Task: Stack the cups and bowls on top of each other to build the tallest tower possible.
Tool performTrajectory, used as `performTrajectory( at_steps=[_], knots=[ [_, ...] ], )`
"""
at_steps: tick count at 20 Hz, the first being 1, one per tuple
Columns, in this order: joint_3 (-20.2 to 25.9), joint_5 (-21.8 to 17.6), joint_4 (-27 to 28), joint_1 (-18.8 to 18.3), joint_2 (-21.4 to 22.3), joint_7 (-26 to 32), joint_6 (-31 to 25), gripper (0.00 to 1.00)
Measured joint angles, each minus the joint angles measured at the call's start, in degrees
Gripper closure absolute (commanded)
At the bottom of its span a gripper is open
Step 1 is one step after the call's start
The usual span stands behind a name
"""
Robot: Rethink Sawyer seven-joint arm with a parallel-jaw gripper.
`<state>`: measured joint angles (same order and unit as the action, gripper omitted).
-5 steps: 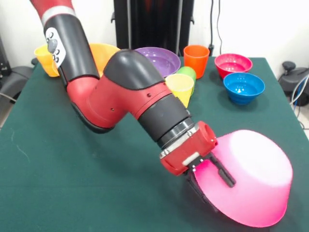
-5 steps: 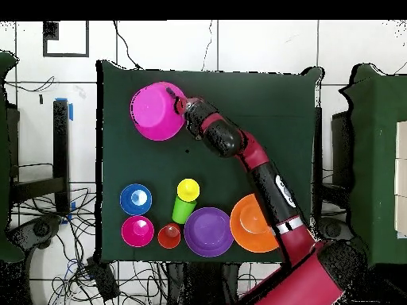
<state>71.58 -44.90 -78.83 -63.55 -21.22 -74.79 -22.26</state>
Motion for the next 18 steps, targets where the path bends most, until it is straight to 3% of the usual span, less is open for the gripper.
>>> performTrajectory(
  at_steps=[4,6,10,15,18],
  knots=[
    [-0.37,-0.13,0.64,-1.05,-2.13,11.57,-3.95,0.00],
    [-0.37,-0.14,1.01,-1.55,-3.49,21.22,-7.11,0.00],
    [-0.34,-0.12,1.28,-1.88,-4.98,34.96,-10.40,0.00],
    [-0.34,-0.13,1.29,-1.90,-5.38,47.65,-11.06,0.00],
    [-0.35,-0.12,1.30,-1.88,-5.35,50.81,-11.05,0.00]
  ],
)
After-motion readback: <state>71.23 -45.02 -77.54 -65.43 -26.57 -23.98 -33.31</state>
